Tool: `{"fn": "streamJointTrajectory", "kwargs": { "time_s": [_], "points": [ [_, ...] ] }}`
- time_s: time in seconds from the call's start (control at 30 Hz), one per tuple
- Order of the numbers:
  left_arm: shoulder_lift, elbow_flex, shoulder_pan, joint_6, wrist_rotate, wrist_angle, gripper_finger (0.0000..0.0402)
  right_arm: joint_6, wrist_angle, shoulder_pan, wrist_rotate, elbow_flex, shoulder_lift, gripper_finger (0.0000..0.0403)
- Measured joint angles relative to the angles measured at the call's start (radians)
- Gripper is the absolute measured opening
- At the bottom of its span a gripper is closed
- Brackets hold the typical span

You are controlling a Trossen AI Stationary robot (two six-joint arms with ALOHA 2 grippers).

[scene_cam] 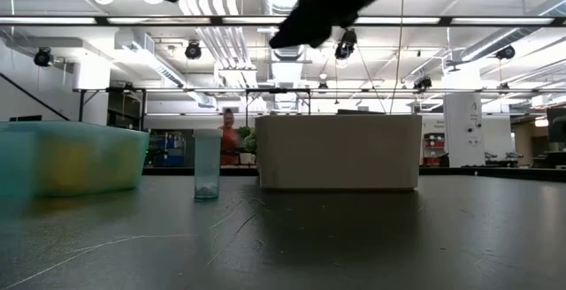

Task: Pick and place medicine bottles into bin by pill shape (circle, oval)
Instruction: Put the blue tablet bottle into the white bin

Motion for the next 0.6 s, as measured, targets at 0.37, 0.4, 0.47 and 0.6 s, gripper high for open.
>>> {"fn": "streamJointTrajectory", "kwargs": {
  "time_s": [0.37, 0.4, 0.47, 0.6],
  "points": [
    [-0.294, -0.167, -0.003, 0.013, -0.017, 0.004, 0.0185, 0.013, -0.180, -0.003, 0.013, 0.309, 0.177, 0.0215],
    [-0.314, -0.180, -0.002, 0.016, -0.017, 0.003, 0.0185, 0.007, -0.218, -0.004, 0.030, 0.344, 0.196, 0.0215],
    [-0.347, -0.199, -0.002, 0.018, -0.017, -0.001, 0.0185, 0.003, -0.295, -0.005, 0.054, 0.417, 0.230, 0.0215],
    [-0.399, -0.217, -0.003, 0.051, -0.017, -0.010, 0.0185, 0.043, -0.489, -0.008, 0.058, 0.565, 0.291, 0.0215]
  ]
}}
